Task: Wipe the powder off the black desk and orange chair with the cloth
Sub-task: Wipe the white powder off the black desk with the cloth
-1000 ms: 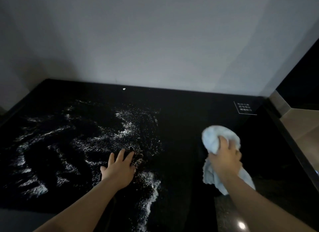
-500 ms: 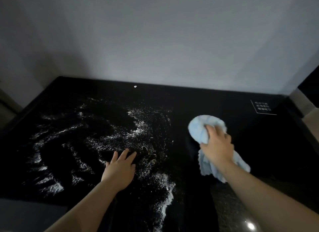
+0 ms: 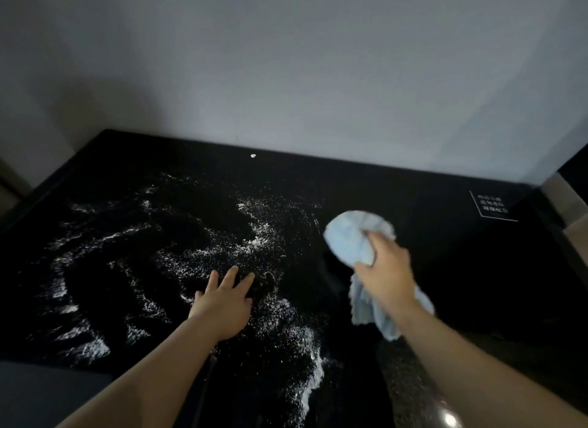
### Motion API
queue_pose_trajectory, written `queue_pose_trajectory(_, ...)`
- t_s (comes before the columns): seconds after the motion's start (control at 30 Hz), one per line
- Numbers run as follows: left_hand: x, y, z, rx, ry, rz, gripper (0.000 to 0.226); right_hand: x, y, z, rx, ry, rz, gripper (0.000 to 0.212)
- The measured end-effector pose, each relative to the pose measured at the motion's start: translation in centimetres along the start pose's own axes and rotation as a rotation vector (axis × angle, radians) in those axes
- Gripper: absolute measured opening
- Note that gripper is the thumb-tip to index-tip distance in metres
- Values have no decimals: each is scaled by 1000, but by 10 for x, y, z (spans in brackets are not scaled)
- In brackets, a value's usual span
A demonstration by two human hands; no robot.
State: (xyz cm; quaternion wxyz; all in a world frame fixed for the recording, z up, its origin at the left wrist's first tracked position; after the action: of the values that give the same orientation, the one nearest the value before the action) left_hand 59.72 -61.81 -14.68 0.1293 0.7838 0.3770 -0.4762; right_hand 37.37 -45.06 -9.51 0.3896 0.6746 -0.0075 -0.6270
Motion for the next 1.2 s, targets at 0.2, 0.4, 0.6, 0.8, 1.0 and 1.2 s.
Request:
queue_pose_trajectory(0.2, -11, 2, 14, 8, -38, -65, 50, 33, 12, -23, -158, 37, -444, 57)
queue_pose_trajectory(0.4, -11, 1, 13, -27, 18, -42, 51, 34, 68, -63, -617, 83, -40, 34)
queue_pose_trajectory(0.6, -16, -3, 16, -46, 40, -32, 52, 0, -31, 49, 246, -117, -174, 58)
queue_pose_trajectory(0.8, -17, -2, 30, -12, 119, 95, 53, 38, -13, 124, 254, 42, -343, 69)
queue_pose_trajectory(1.0, -22, 7, 46, -28, -6, -15, 55, 85, 82, 119, -351, 149, -348, 60)
queue_pose_trajectory(1.2, -35, 16, 65, -37, -108, -114, 52, 69, 102, 8, -759, 254, 190, 25)
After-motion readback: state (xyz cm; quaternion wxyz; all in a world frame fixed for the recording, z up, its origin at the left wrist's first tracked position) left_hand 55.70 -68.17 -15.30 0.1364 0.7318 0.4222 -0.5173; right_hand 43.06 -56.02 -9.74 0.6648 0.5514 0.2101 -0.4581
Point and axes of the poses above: each hand's wrist, its own z-axis towards the middle knuckle, its own x-axis out of the palm, y = z × x, the point moved 7 cm from there along z, towards the middle knuckle, and after that the axes turned 3 degrees about -y, right-handed, at the moved point
